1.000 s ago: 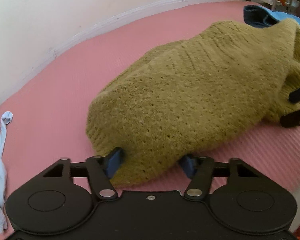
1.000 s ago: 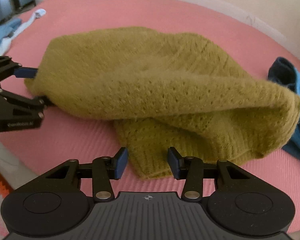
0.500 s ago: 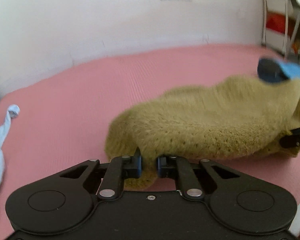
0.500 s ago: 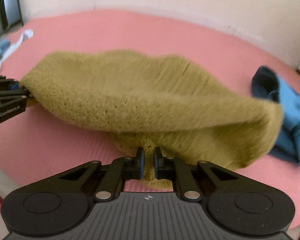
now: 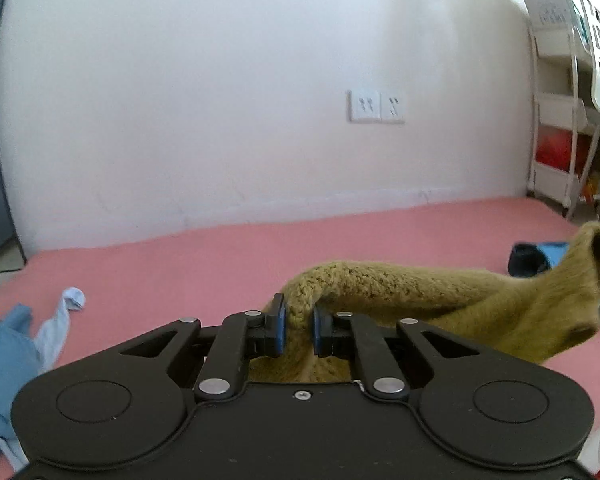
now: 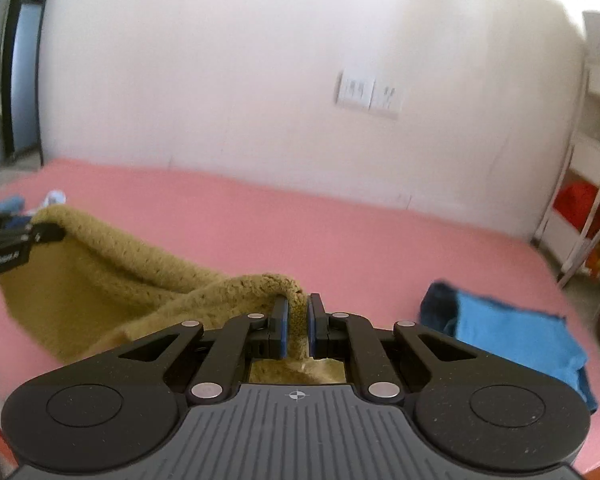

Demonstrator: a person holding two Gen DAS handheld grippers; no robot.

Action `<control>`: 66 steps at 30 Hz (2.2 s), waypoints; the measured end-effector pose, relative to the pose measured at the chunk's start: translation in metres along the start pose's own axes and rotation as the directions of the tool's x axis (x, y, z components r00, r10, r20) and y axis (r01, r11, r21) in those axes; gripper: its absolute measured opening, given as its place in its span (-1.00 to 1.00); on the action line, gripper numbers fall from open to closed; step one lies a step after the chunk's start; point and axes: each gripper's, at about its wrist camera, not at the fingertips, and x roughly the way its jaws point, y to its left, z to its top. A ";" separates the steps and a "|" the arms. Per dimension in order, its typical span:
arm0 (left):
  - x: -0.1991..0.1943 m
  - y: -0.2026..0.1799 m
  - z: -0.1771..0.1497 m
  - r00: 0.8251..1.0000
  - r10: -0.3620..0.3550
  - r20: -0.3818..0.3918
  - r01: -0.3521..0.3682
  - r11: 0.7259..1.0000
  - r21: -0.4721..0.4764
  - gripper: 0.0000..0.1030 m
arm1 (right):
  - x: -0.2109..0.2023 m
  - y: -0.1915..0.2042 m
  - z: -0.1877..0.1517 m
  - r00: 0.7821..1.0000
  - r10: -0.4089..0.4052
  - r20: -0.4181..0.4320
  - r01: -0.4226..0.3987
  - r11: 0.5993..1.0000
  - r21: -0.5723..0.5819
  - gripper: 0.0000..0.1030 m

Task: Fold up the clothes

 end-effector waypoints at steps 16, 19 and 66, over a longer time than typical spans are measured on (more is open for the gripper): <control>-0.076 0.057 0.094 0.989 -0.123 0.086 0.127 0.991 -0.048 -0.77 | -0.130 -0.036 0.095 0.912 0.062 0.405 -0.085 0.996 0.038 -0.86; -0.043 0.061 0.104 0.993 -0.115 0.040 0.115 0.993 -0.020 -0.73 | -0.108 -0.043 0.123 0.913 0.050 0.405 -0.072 0.997 0.040 -0.85; 0.202 -0.007 -0.079 0.947 -0.148 -0.284 0.234 0.926 0.297 -0.68 | 0.312 -0.121 -0.046 0.889 0.084 -0.451 0.040 0.965 0.258 -0.24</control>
